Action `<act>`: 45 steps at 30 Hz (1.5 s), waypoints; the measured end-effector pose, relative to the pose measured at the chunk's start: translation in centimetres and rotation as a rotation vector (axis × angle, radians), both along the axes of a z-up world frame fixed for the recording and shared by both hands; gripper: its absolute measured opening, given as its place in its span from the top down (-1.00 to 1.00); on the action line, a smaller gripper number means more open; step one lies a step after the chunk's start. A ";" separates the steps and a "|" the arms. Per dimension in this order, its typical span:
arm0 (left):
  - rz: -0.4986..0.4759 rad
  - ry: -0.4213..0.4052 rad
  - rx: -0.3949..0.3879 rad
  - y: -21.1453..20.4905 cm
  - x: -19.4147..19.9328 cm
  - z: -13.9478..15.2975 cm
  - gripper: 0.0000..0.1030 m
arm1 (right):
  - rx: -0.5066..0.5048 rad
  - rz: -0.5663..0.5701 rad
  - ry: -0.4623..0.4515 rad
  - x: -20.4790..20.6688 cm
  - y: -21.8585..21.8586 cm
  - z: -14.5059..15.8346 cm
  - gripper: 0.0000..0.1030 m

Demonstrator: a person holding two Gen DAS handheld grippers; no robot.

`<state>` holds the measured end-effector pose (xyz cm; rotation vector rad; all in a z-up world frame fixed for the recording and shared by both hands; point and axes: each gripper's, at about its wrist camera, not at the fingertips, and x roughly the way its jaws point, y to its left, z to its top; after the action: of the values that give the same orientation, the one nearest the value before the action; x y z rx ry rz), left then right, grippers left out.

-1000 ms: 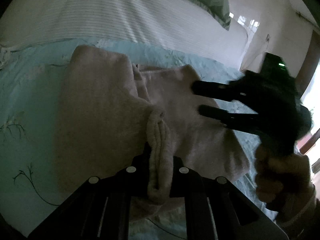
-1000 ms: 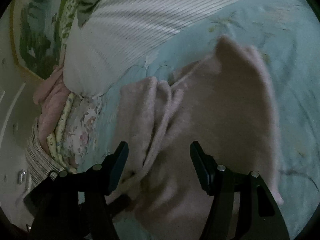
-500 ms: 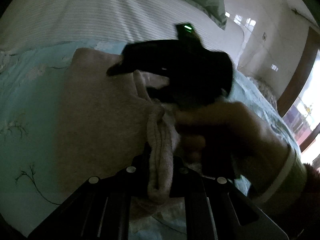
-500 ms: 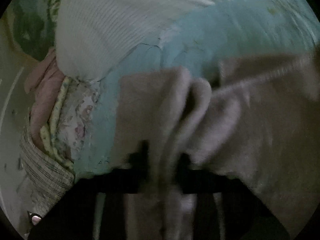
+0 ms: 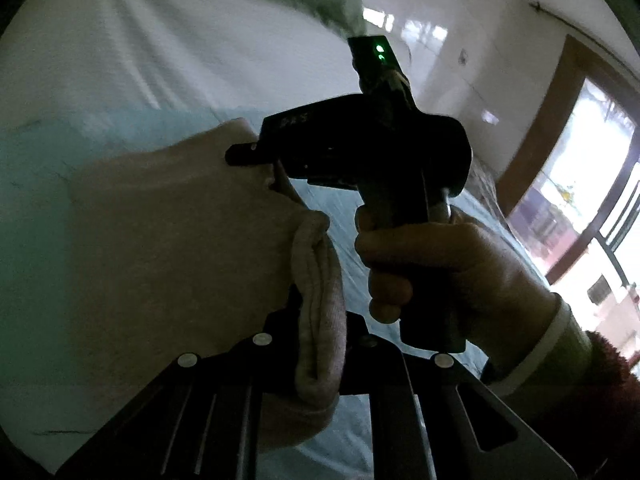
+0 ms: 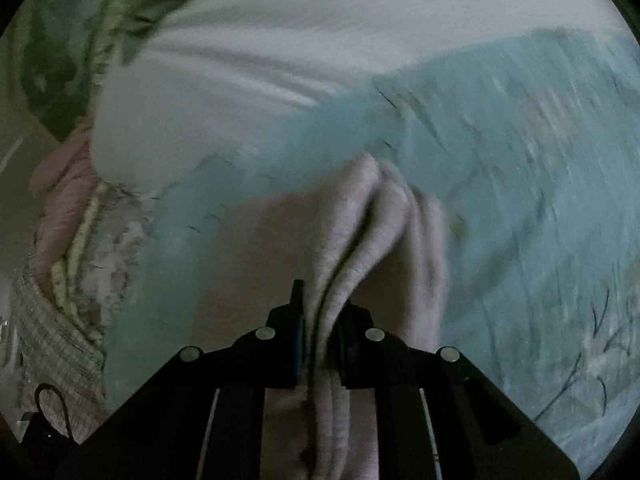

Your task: Fold small clothes

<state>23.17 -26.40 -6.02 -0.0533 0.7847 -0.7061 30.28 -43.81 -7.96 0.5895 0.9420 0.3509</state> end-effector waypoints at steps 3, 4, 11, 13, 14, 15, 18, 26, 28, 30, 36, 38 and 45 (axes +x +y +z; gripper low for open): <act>-0.020 0.029 0.043 -1.5 0.5 -1.8 0.80 | 0.018 -0.010 -0.010 -0.2 -0.3 -0.3 0.71; -0.025 0.028 0.055 -1.7 0.5 -2.1 0.80 | 0.023 -0.016 -0.012 -0.2 -0.3 -0.3 0.68; -0.019 0.070 0.070 -0.1 1.1 -2.7 0.38 | -0.013 -0.063 -0.062 -3.1 -0.3 1.6 -0.06; -0.004 0.081 0.046 1.9 0.6 -2.3 0.06 | -0.027 -0.082 -0.083 -4.5 -0.8 2.3 -0.32; 0.005 0.080 0.039 3.0 0.2 -2.0 -0.21 | -0.029 -0.088 -0.090 -5.1 -1.0 2.5 -0.42; 0.019 0.079 0.034 4.0 0.1 -1.8 -0.29 | -0.024 -0.090 -0.093 -6.0 -1.2 2.6 -0.47; 0.060 0.088 0.000 8.0 -0.1 -1.2 -0.45 | -0.004 -0.076 -0.070 -7.2 -1.4 2.3 -0.56; 0.214 0.164 -0.020 16.7 2.5 -2.3 -0.56 | 0.029 -0.051 -0.025 -7.7 -0.8 0.6 -0.59; 0.227 0.207 -0.046 17.7 4.1 -3.1 -0.56 | 0.047 -0.041 -0.025 -7.3 -0.6 0.2 -0.59; 0.237 0.223 -0.063 17.2 4.9 -3.3 -0.56 | 0.053 -0.031 -0.017 -6.7 -0.4 -0.3 -0.59; 0.230 0.333 -0.092 15.8 8.4 -6.5 -0.56 | 0.087 -0.015 0.034 -5.1 -0.1 -2.0 -0.59; 0.214 0.343 -0.114 15.5 9.6 -7.0 -0.60 | 0.104 0.006 0.037 -4.6 0.4 -2.3 -0.59; 0.181 0.353 -0.136 14.7 12.1 -7.9 -0.02 | 0.137 -0.021 0.039 -5.1 1.9 -1.9 0.16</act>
<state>35.25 -11.70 -13.93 -0.3758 1.0535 -0.5835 25.20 -41.94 -9.88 0.7328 0.9534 0.3885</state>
